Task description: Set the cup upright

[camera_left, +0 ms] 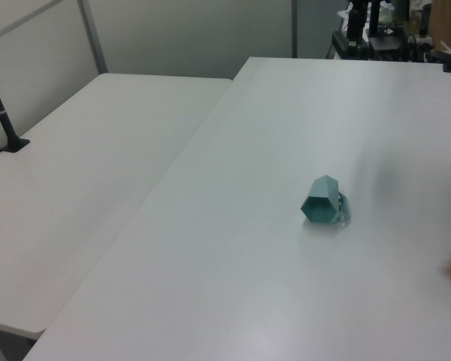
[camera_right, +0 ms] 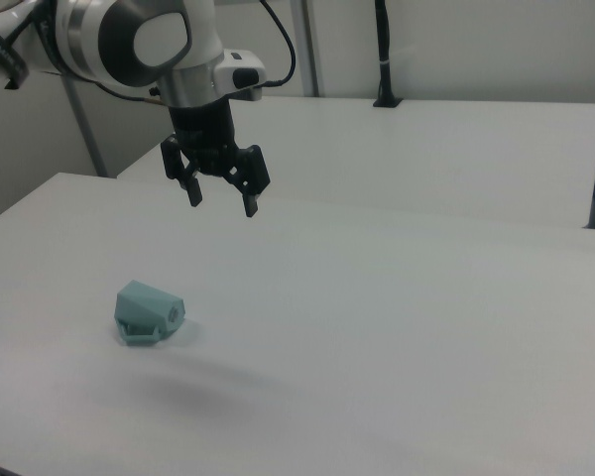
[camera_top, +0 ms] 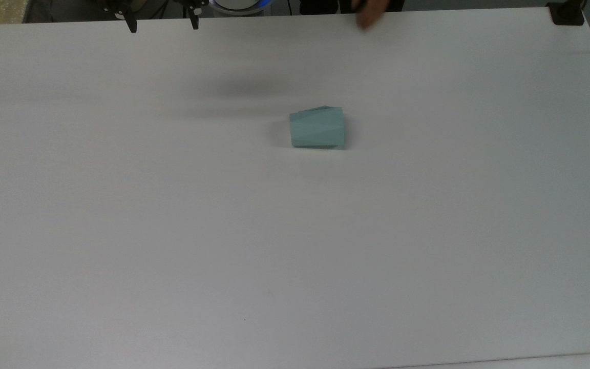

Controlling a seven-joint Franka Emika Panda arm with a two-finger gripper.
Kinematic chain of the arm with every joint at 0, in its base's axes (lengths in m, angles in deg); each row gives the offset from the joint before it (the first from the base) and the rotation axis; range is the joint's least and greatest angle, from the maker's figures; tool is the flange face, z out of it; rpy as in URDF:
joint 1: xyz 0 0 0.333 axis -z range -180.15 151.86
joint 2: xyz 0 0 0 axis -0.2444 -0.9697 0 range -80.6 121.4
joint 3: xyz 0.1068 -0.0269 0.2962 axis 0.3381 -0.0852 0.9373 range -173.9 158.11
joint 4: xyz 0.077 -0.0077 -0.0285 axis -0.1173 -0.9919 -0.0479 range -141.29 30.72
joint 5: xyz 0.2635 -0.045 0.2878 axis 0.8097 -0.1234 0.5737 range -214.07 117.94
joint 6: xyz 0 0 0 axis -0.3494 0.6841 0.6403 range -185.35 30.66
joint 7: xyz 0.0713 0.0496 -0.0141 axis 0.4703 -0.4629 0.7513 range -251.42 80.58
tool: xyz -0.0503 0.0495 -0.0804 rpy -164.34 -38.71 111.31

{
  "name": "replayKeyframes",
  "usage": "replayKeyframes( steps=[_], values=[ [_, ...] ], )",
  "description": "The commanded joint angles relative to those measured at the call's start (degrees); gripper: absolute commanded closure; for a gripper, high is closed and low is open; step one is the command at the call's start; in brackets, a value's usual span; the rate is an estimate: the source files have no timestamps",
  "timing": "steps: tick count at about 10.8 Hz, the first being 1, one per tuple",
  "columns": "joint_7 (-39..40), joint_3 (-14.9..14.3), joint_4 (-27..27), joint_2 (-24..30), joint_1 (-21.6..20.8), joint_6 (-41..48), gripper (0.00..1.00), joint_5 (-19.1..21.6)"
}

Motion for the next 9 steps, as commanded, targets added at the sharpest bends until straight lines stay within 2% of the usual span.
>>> replayKeyframes(
  steps=[1,6,8,9],
  values=[
    [-1.1,-0.6,1.3,1.0,0.6,1.9,0.0,-2.1],
    [-2.6,-0.8,1.2,1.1,0.8,2.5,0.0,-1.9],
    [-4.7,0.0,1.1,0.7,-0.4,2.5,0.0,-1.8],
    [-7.1,0.3,1.2,0.5,-2.5,2.2,0.0,-1.9]
  ],
)
